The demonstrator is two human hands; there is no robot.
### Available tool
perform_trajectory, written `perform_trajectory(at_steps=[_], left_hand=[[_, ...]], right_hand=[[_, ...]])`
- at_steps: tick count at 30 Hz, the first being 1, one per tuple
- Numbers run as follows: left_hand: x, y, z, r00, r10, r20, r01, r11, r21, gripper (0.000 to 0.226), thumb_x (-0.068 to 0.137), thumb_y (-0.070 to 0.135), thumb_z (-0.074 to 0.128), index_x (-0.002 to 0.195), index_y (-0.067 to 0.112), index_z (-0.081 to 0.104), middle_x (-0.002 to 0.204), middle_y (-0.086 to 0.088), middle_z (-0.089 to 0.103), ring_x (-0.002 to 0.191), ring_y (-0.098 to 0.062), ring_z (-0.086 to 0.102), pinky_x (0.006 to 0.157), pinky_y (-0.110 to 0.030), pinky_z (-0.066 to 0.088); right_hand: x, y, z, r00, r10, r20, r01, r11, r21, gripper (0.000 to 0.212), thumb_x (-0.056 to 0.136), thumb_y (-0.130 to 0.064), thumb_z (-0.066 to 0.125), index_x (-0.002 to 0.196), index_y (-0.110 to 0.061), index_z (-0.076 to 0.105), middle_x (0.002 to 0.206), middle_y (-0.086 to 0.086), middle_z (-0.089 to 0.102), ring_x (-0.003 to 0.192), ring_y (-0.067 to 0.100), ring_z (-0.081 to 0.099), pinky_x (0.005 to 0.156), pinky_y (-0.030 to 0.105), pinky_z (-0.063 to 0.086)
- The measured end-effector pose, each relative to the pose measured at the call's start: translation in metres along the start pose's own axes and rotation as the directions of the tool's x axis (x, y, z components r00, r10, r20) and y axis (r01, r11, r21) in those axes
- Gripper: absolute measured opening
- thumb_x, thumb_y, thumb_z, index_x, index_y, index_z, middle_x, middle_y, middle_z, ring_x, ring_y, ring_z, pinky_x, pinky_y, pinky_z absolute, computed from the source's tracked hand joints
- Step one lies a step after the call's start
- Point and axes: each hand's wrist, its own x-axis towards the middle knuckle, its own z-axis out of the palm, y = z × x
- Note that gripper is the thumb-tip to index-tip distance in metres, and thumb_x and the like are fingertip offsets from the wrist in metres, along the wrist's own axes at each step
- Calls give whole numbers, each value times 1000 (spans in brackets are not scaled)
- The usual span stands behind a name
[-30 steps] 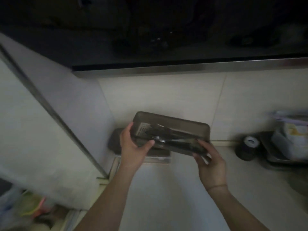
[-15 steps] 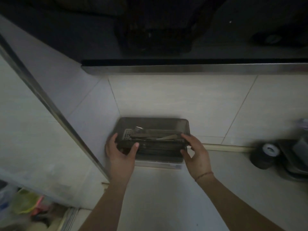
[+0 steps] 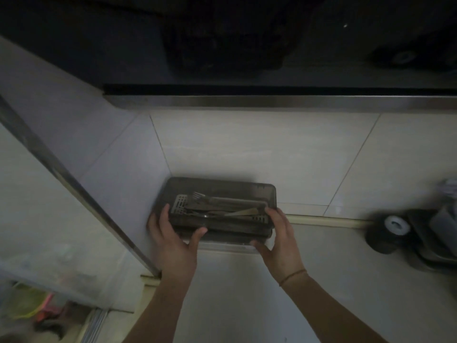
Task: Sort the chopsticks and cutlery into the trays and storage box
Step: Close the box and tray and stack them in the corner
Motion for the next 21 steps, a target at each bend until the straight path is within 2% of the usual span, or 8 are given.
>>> perform_trajectory(at_steps=[3, 7, 11, 13, 15, 18, 20, 21], left_hand=[[-3, 5, 4, 1000, -17, -18, 19, 993, 114, 101, 69, 41, 83, 150, 21, 25, 155, -10, 15, 134, -33, 35, 103, -45, 40], [-1, 5, 6, 998, -26, -54, 32, 994, 105, 103, 70, 37, 84, 151, 19, 22, 154, -11, 20, 131, -35, 39, 102, -45, 42], [-23, -3, 10, 999, -33, -43, 32, 999, -16, 109, 78, 42, 78, 155, 17, 5, 159, -5, 12, 145, -19, 22, 115, -24, 20], [-43, -9, 13, 996, -69, -49, 66, 996, -56, 104, 84, 42, 71, 155, 10, 3, 161, -11, 8, 143, 3, 10, 112, -6, 8], [-60, -18, 19, 987, -161, -10, 160, 984, -73, 92, 91, 41, 60, 155, 5, 5, 161, -14, 8, 142, 8, 5, 104, 3, 3], [-75, -33, 26, 943, -282, 174, 291, 956, -25, 84, 95, 31, 58, 155, 14, 2, 165, -6, 5, 150, -14, 8, 112, -9, 3], [-76, -39, 29, 918, -288, 274, 295, 955, 15, 80, 96, 33, 55, 155, 16, 4, 165, -3, 7, 150, -16, 12, 114, -16, 7], [-73, -39, 31, 905, -298, 303, 307, 952, 19, 79, 97, 34, 54, 156, 16, 4, 164, -1, 8, 149, -16, 15, 112, -15, 8]], right_hand=[[2, -2, 1, 997, 68, 28, -68, 998, 14, 73, 84, -13, 72, 128, -50, 27, 135, 5, 54, 115, 22, 56, 93, 20, 41], [3, -2, 0, 997, 76, 25, -75, 996, -49, 70, 86, -17, 70, 131, -49, 27, 130, 5, 57, 108, 24, 60, 88, 24, 44], [-9, 5, 2, 982, 190, 10, -190, 978, 80, 94, 79, -17, 77, 141, -46, 14, 141, -7, 42, 126, 16, 46, 106, 33, 39], [-24, 19, 4, 944, 326, 51, -329, 941, 78, 104, 78, -19, 77, 149, -35, 2, 154, -1, 27, 139, 17, 32, 114, 36, 30], [-43, 35, 9, 902, 401, 160, -407, 913, 5, 101, 81, -21, 73, 146, -44, -1, 154, 3, 29, 138, 20, 35, 112, 33, 32], [-58, 53, 21, 888, 352, 298, -316, 935, -161, 90, 77, -33, 65, 117, -82, 2, 138, 1, 51, 123, 20, 54, 98, 19, 39], [-60, 54, 29, 868, 365, 336, -326, 931, -167, 84, 78, -31, 63, 113, -84, 7, 135, 1, 55, 119, 21, 57, 95, 18, 41], [-60, 50, 31, 858, 384, 342, -349, 923, -162, 84, 81, -27, 65, 124, -72, 9, 137, 1, 54, 121, 22, 56, 97, 20, 42]])
